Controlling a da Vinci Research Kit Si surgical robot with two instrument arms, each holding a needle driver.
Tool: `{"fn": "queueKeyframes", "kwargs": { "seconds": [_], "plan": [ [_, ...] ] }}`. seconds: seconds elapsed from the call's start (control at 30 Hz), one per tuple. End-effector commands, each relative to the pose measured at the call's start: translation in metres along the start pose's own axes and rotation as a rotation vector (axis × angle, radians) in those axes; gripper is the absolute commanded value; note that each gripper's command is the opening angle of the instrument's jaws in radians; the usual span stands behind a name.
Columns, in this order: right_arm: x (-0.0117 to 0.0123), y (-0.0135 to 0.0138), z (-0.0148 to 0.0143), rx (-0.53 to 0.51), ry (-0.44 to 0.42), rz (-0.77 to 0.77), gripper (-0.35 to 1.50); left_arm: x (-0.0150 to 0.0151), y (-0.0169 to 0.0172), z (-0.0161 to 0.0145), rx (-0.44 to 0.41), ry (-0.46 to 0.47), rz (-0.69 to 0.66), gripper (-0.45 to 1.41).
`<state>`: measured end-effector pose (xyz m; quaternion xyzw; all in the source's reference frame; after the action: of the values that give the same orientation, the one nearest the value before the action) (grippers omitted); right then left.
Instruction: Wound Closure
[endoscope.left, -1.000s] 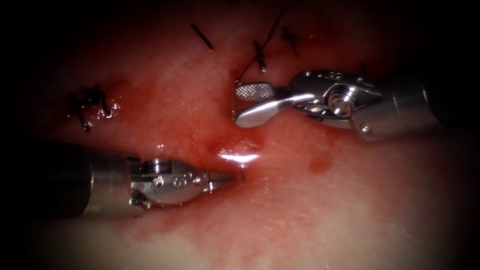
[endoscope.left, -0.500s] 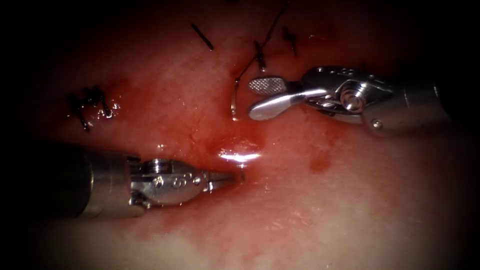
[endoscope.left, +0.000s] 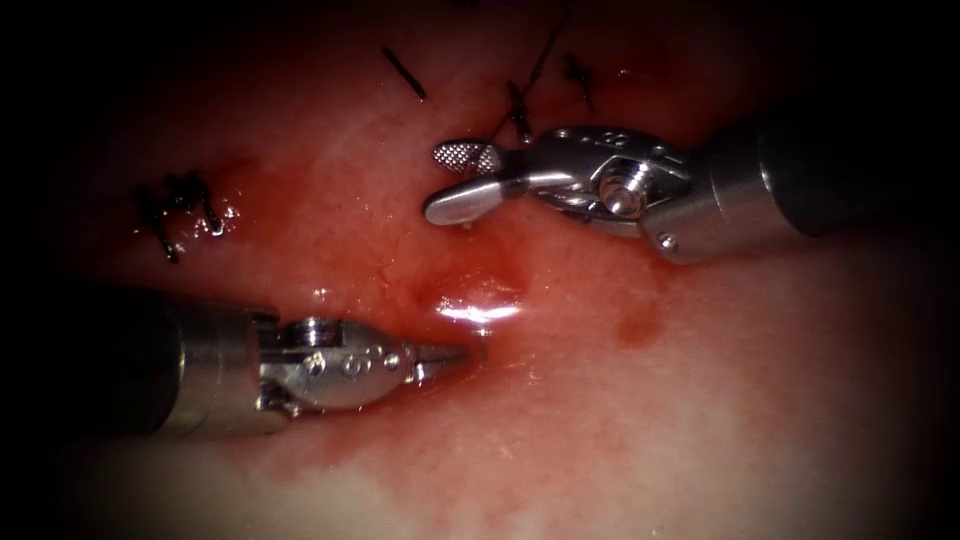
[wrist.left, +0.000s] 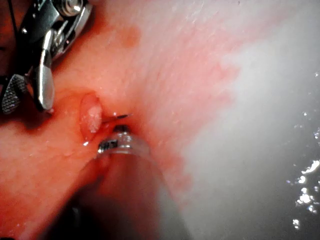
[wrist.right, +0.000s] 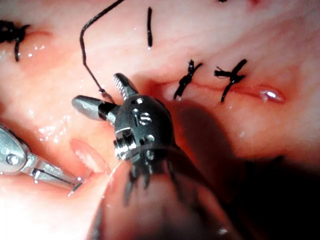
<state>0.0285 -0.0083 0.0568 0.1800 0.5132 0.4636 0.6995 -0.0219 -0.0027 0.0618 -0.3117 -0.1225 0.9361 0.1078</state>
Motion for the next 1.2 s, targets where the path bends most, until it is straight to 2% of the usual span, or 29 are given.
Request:
{"fn": "queueKeyframes", "kwargs": {
  "seconds": [0.03,0.07,0.1,0.13,0.17,0.2,0.33,0.6,0.87,1.2],
  "plan": [
    [-0.0010,-0.0001,0.0007,0.002,-0.007,-0.002,0.86,0.0000,0.0010,0.0009,-0.005,0.001,-0.001,-0.20],
    [-0.0010,0.0000,0.0007,0.001,-0.006,-0.009,0.74,0.0000,0.0010,0.0009,-0.005,0.001,-0.001,-0.20],
    [-0.0012,0.0002,0.0008,0.002,-0.009,-0.011,0.54,0.0000,0.0010,0.0009,-0.005,0.001,-0.001,-0.20],
    [-0.0013,0.0002,0.0008,-0.004,-0.007,-0.013,0.17,0.0000,0.0010,0.0009,-0.005,0.001,-0.001,-0.20],
    [-0.0014,0.0003,0.0008,-0.015,-0.004,-0.015,-0.30,0.0000,0.0010,0.0009,-0.005,0.001,-0.001,-0.20],
    [-0.0016,0.0004,0.0009,-0.042,0.000,0.001,-0.35,0.0000,0.0010,0.0009,-0.005,0.001,-0.001,-0.20],
    [-0.0021,0.0008,0.0010,-0.131,-0.033,0.163,-0.35,0.0000,0.0010,0.0008,-0.005,0.001,-0.001,-0.20],
    [-0.0036,0.0001,0.0008,-0.122,-0.202,0.444,-0.35,0.0001,0.0009,0.0006,-0.008,0.001,-0.001,-0.20],
    [-0.0045,-0.0026,-0.0002,-0.089,-0.317,0.503,-0.35,0.0001,0.0009,0.0006,-0.005,0.000,-0.001,-0.21],
    [-0.0051,-0.0062,-0.0014,-0.033,-0.351,0.506,-0.35,0.0001,0.0009,0.0006,-0.006,0.000,-0.001,-0.21]
  ]
}}
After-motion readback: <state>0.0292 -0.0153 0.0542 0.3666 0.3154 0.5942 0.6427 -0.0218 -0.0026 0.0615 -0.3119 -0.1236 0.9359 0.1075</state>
